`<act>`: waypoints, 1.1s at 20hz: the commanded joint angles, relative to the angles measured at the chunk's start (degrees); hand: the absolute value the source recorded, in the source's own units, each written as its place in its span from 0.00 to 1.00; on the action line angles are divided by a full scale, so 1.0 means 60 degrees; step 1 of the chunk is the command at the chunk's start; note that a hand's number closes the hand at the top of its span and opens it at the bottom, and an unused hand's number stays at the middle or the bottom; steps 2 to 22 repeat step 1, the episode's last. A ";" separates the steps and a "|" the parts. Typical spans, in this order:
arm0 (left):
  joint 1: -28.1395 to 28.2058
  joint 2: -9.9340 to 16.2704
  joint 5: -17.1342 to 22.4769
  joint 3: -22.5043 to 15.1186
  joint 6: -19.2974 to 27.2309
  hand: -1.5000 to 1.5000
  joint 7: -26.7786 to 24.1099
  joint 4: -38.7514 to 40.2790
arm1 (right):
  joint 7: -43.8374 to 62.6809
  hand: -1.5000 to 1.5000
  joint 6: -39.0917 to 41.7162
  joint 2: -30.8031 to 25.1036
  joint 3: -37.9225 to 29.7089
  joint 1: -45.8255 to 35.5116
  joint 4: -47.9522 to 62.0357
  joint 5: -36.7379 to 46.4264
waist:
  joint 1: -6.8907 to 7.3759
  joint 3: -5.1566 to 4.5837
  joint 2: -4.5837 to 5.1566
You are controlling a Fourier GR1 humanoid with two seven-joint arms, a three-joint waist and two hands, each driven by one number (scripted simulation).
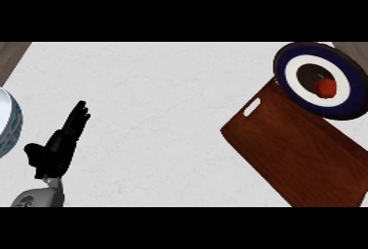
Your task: Pick the bell pepper from the tray and place it in the plate
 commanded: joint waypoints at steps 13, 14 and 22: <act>0.0227 -0.0298 -0.0297 -0.0332 0.0321 0.50 0.0382 -0.0746 | -0.1073 0.00 -0.0142 -0.0169 0.0027 -0.0038 0.1052 -0.0233 | 0.0052 0.0009 0.0005; 0.0227 -0.0298 -0.0297 -0.0332 0.0321 0.50 0.0382 -0.0746 | -0.1073 0.00 -0.0142 -0.0169 0.0027 -0.0038 0.1052 -0.0233 | 0.0052 0.0009 0.0005; 0.0227 -0.0298 -0.0297 -0.0332 0.0321 0.50 0.0382 -0.0746 | -0.1073 0.00 -0.0142 -0.0169 0.0027 -0.0038 0.1052 -0.0233 | 0.0052 0.0009 0.0005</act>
